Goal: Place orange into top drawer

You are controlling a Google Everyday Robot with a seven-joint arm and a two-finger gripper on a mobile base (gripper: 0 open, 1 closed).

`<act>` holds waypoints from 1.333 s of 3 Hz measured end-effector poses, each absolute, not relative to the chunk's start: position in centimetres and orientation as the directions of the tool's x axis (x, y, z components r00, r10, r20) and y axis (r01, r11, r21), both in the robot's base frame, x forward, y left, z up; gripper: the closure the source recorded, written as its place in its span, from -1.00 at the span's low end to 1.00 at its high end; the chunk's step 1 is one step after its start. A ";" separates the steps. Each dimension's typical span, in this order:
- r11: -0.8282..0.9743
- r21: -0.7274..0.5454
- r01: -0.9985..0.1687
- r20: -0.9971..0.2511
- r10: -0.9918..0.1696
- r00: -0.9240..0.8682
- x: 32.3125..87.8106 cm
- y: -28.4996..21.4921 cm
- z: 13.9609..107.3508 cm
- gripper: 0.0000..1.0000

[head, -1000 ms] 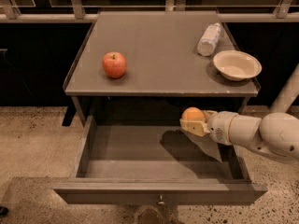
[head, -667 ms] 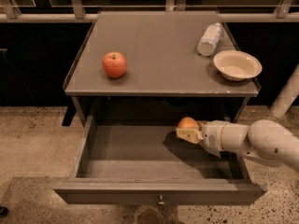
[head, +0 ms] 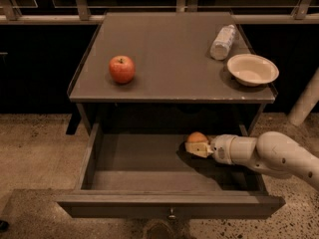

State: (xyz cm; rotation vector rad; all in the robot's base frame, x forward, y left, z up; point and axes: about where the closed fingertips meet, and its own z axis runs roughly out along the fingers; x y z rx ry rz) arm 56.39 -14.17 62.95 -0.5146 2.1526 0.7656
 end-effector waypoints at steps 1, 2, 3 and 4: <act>0.737 0.352 -0.577 -0.781 -0.108 -0.615 56.4 -14.2 62.9 0.16; 0.737 0.352 -0.577 -0.781 -0.108 -0.615 56.4 -14.2 62.9 -0.30; 0.737 0.352 -0.577 -0.781 -0.108 -0.615 56.4 -14.2 62.9 -0.76; 0.737 0.352 -0.577 -0.781 -0.108 -0.615 56.4 -14.2 62.9 -1.00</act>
Offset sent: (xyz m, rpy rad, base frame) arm 0.0000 0.0000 0.0000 0.0000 0.0000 0.0000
